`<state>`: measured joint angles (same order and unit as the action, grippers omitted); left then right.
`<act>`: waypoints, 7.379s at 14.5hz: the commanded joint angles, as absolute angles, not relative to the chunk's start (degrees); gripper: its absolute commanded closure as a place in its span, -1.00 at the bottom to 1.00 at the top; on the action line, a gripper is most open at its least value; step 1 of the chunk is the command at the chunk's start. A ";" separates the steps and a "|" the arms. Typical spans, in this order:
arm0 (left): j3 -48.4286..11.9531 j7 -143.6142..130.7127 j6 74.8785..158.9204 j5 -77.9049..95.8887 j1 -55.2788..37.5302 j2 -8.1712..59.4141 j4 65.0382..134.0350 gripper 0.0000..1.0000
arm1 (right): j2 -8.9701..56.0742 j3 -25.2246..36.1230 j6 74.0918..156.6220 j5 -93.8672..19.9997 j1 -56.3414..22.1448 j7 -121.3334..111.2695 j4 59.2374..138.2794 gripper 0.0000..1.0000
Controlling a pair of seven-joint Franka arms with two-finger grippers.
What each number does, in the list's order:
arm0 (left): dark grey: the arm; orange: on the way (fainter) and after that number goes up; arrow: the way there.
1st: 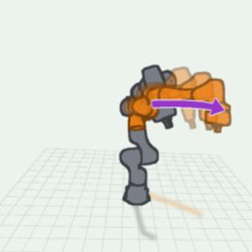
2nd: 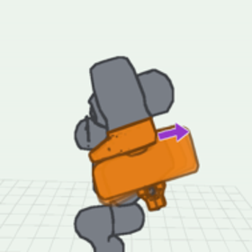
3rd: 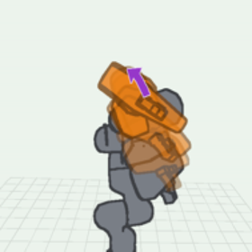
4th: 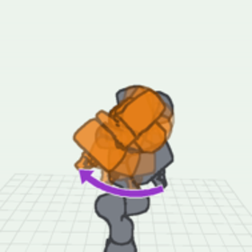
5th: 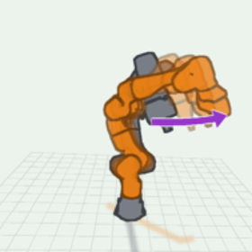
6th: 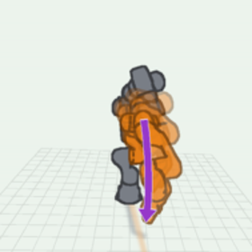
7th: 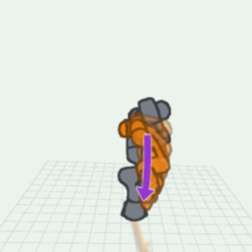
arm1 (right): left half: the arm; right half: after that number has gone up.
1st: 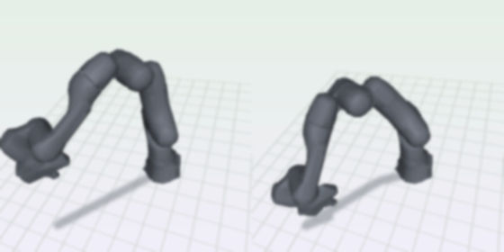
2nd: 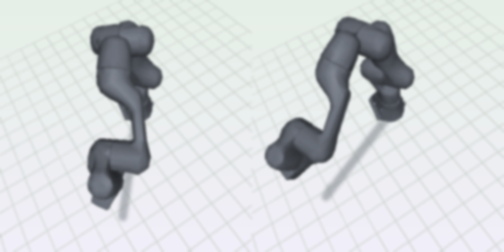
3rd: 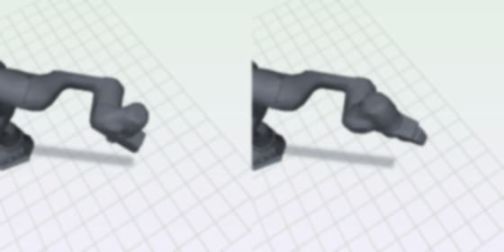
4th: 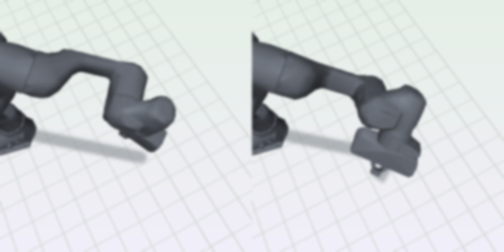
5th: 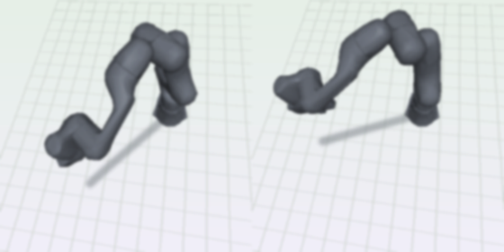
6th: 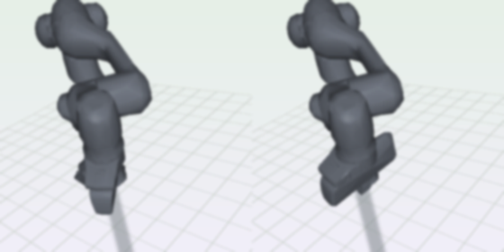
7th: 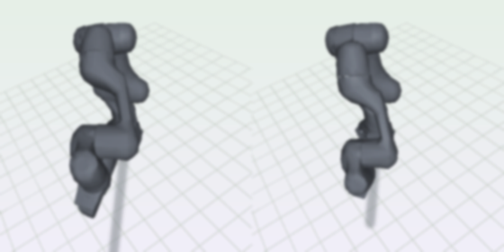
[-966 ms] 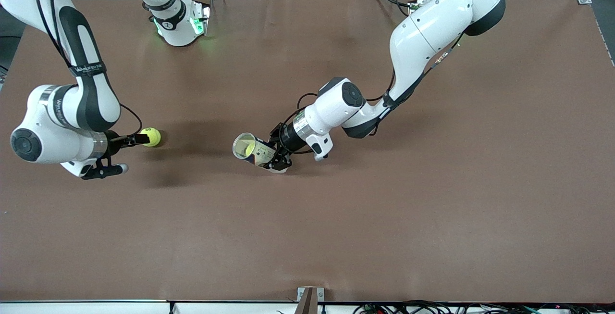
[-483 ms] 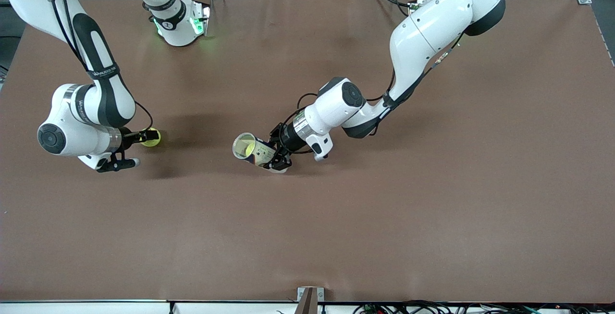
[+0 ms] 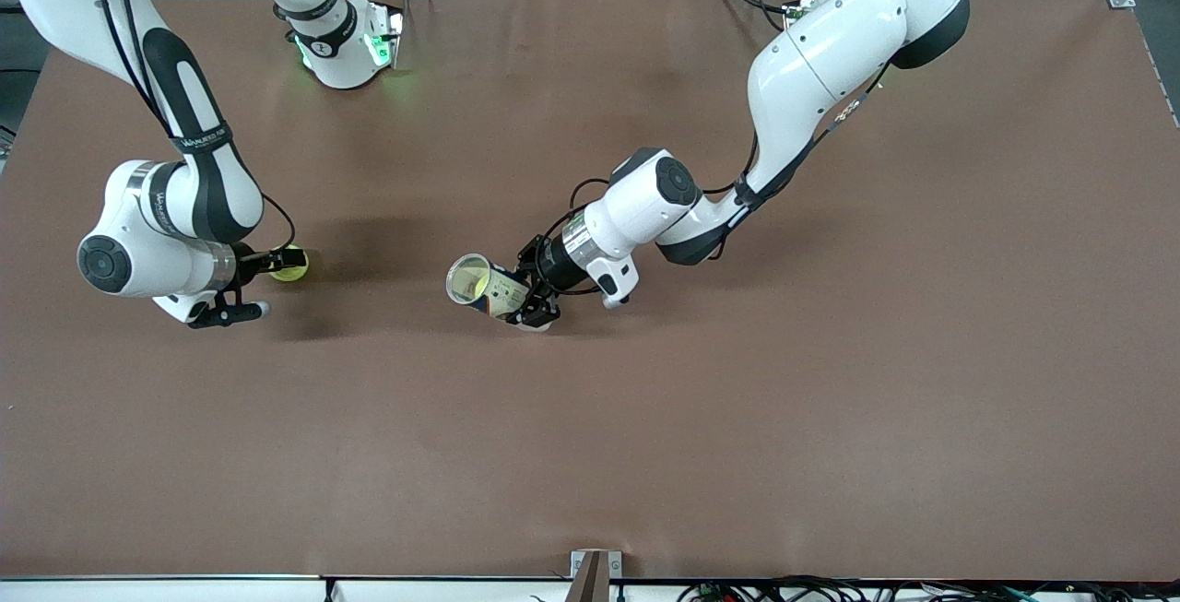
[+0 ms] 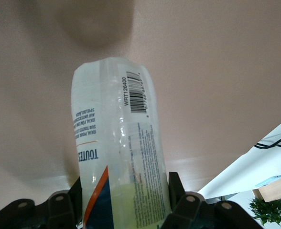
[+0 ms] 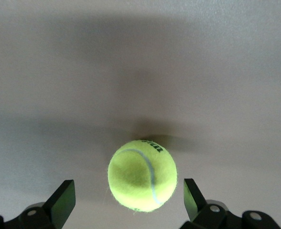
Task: Insert tennis ball vertically with right arm
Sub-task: 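Grasp the second yellow tennis ball with the right gripper, then carry the second ball to the can opening and push it in, then open the right gripper and withdraw it while the left gripper lowers the can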
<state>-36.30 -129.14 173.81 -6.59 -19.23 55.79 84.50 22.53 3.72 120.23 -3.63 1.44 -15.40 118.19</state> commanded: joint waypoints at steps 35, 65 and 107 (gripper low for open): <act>-37.18 -130.17 173.67 -5.10 -19.34 55.46 85.17 -0.40 | 20.83 2.55 90.17 -17.74 -17.83 19.84 86.23 0.16; -36.83 -131.22 173.76 -5.10 -19.86 55.63 84.55 -0.50 | 25.05 2.81 103.10 -22.76 -23.82 28.92 84.29 0.15; -38.84 -135.53 200.04 -5.97 -20.83 60.37 92.29 -0.12 | -0.17 2.64 90.34 1.05 -5.01 -0.44 88.24 -1.00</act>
